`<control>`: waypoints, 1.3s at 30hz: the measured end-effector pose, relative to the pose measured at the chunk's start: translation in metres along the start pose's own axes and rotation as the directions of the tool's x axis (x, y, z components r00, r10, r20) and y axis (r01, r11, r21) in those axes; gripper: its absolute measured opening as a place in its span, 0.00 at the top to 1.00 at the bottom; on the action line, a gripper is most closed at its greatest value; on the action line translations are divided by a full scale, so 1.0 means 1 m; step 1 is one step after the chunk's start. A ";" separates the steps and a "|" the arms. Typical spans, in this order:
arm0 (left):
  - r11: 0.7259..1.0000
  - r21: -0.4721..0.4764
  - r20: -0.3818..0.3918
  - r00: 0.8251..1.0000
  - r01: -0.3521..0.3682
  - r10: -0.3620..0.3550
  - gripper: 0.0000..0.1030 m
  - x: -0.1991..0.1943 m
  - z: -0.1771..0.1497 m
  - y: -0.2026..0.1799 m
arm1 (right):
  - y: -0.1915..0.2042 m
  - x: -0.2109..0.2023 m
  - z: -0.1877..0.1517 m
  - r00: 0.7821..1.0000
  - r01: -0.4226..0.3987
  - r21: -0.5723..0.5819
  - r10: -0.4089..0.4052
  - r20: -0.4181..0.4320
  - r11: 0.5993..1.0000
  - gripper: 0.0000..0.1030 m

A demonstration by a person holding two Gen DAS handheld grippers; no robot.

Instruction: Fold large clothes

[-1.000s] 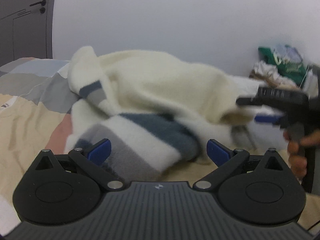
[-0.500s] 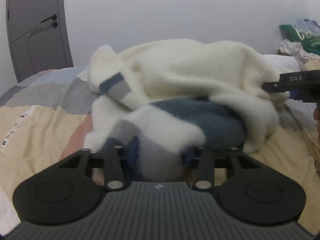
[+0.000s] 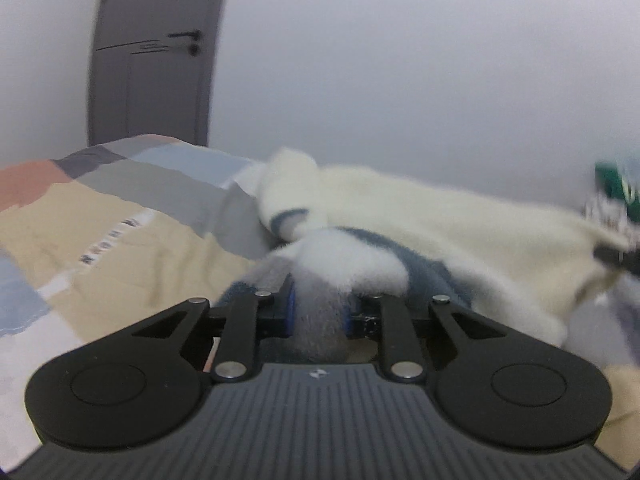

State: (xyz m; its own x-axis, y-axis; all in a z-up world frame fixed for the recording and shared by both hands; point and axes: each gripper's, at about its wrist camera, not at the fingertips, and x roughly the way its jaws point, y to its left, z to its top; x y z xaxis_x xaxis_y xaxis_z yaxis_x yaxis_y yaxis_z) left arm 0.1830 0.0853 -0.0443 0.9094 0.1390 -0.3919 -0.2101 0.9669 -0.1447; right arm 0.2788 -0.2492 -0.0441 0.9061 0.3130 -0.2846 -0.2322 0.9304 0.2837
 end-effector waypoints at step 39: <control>0.910 -0.386 -0.267 0.963 -0.150 0.046 0.72 -0.045 -0.025 0.130 | 0.069 -0.012 -0.081 0.842 -0.098 0.021 0.094 -0.531 0.995 0.82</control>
State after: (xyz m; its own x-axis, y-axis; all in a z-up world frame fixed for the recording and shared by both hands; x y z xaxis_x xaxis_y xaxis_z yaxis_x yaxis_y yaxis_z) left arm 0.1057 0.1991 -0.0680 0.7701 0.1208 -0.6263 -0.4665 0.7763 -0.4239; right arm 0.2233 -0.1729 -0.0953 0.5530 0.4525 -0.6995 -0.3128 0.8910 0.3291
